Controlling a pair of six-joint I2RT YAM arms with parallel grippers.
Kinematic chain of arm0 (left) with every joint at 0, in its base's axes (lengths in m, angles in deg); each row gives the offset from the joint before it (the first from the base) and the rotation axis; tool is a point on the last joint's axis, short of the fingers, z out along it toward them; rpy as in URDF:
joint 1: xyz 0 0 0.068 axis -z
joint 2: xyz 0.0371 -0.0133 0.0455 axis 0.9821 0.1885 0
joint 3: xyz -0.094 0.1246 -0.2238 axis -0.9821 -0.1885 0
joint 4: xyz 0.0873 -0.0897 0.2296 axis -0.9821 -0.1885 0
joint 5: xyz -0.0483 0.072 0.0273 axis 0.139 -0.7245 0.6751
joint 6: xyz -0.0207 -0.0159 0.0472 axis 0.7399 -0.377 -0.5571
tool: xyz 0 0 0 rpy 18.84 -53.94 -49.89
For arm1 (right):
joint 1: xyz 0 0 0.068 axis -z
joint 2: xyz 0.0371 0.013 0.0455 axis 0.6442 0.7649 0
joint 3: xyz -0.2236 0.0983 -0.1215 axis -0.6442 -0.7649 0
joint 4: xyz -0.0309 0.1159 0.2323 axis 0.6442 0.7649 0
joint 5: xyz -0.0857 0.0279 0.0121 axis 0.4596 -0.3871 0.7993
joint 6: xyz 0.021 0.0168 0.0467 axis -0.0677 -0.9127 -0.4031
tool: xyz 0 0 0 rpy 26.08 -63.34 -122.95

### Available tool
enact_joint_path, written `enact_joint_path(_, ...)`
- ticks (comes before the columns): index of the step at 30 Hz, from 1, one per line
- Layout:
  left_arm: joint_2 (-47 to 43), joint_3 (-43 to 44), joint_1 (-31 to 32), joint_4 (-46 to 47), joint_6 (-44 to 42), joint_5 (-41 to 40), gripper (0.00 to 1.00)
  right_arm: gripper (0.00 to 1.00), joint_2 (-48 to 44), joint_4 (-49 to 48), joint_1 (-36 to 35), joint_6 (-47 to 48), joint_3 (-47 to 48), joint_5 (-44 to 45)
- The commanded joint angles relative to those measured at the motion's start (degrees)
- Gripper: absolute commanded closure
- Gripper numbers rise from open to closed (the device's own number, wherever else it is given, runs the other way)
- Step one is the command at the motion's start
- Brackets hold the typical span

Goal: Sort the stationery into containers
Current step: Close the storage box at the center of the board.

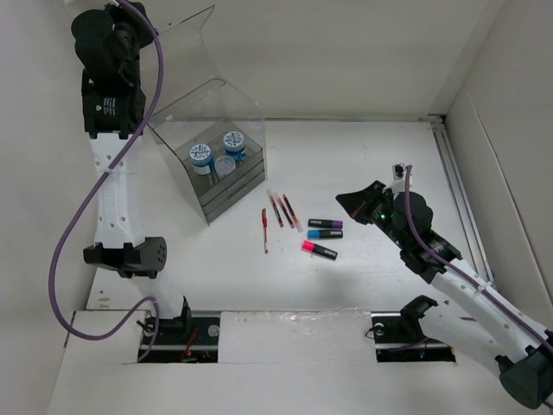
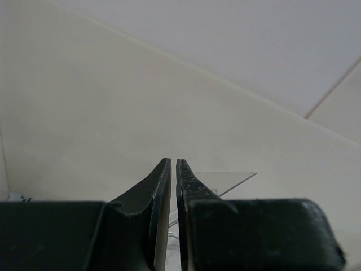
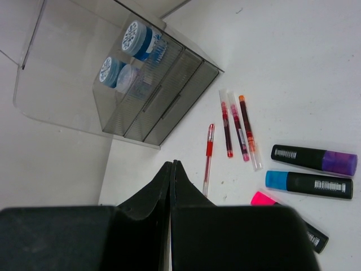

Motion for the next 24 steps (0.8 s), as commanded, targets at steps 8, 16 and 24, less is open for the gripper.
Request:
enact_joint_path(8, 2.1, 1.2, 0.0, 0.3, -0.5, 2.5, 0.96, 1.0, -0.4, -3.1, -0.5, 1.5, 2.6, 0.8)
enact_joint_path(16, 0.0, -1.8, 0.0, 1.1, 0.7, -0.1, 0.98, 1.0, -0.4, -3.1, -0.5, 1.5, 2.6, 1.3)
enact_joint_path(24, -2.3, 3.7, 0.0, 2.0, 1.8, -1.1, 0.96, 1.0, 0.6, -3.1, -1.0, 1.5, 2.6, 1.3)
